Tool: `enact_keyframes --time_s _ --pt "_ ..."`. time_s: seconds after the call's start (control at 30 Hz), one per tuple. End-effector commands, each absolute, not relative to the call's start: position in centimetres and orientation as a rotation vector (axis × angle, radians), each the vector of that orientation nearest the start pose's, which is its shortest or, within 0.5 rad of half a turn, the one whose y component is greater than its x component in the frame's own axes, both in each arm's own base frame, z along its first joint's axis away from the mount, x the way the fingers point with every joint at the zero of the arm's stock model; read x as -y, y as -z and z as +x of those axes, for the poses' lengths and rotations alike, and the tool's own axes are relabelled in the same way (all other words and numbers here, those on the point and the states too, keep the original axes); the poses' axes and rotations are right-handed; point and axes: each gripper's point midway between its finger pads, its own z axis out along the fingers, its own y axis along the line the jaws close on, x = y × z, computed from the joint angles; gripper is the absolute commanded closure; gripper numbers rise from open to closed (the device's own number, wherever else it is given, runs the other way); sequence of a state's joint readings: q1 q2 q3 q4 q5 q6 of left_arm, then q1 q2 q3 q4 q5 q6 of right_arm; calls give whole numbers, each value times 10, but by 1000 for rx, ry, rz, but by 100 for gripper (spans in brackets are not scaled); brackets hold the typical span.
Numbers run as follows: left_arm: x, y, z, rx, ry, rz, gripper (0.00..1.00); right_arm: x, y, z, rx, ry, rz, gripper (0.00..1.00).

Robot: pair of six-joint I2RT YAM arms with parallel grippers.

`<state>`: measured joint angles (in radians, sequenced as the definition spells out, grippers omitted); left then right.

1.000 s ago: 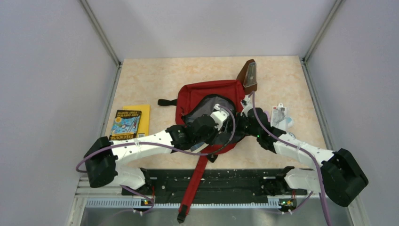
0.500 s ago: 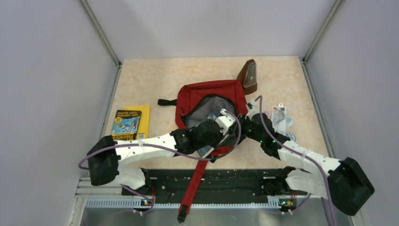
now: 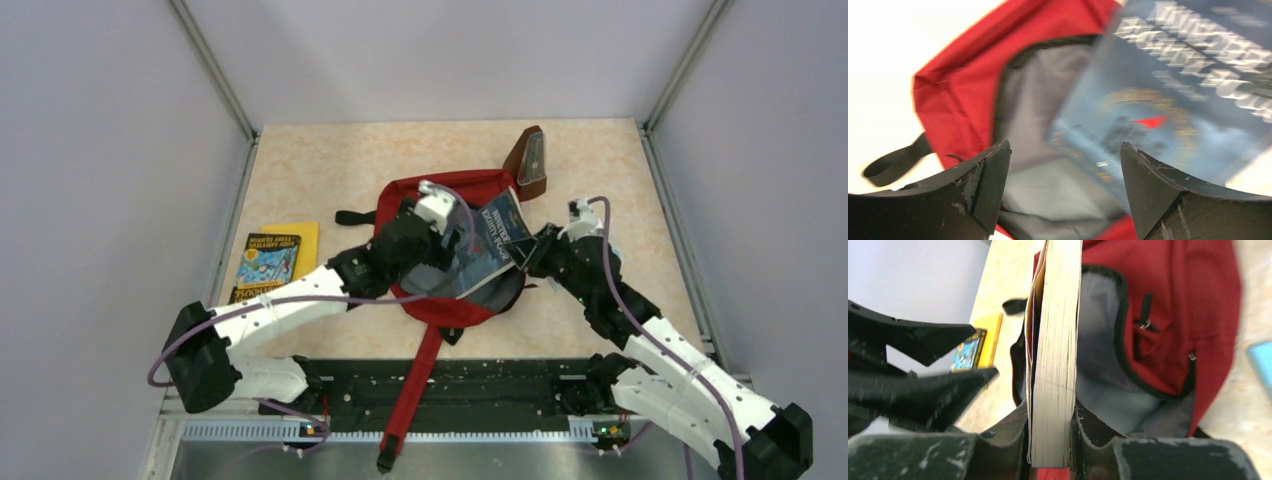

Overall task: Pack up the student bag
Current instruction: Pick up the book from the center of the board, then place the book in the student bag.

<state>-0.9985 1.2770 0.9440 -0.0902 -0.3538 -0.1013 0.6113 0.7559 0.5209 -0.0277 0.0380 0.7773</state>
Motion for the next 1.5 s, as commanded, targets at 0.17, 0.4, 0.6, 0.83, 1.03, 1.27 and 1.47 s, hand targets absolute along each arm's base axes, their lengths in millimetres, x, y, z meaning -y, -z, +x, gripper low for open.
enact_keyframes --time_s 0.17,0.4,0.6,0.83,1.03,1.27,1.47 --pt "265 -226 367 -1908 417 486 14 -167 -292 233 -1685 -953 171 100" --pt "274 -197 412 -1991 550 527 14 -174 -298 202 -1673 -1152 202 100" --pt "278 -169 434 -2072 625 581 14 -181 -277 189 -1727 -1254 240 100" --pt "302 -130 420 -2163 821 683 17 -182 -263 184 -1784 -1248 236 100" --pt "316 -124 388 -2203 998 751 46 -187 -250 179 -1830 -1283 236 100" --pt "314 -170 368 -2109 1020 704 100 -193 -233 178 -1872 -1318 256 100" --pt "302 -255 368 -1868 967 492 100 -209 -201 177 -1947 -1414 275 100"
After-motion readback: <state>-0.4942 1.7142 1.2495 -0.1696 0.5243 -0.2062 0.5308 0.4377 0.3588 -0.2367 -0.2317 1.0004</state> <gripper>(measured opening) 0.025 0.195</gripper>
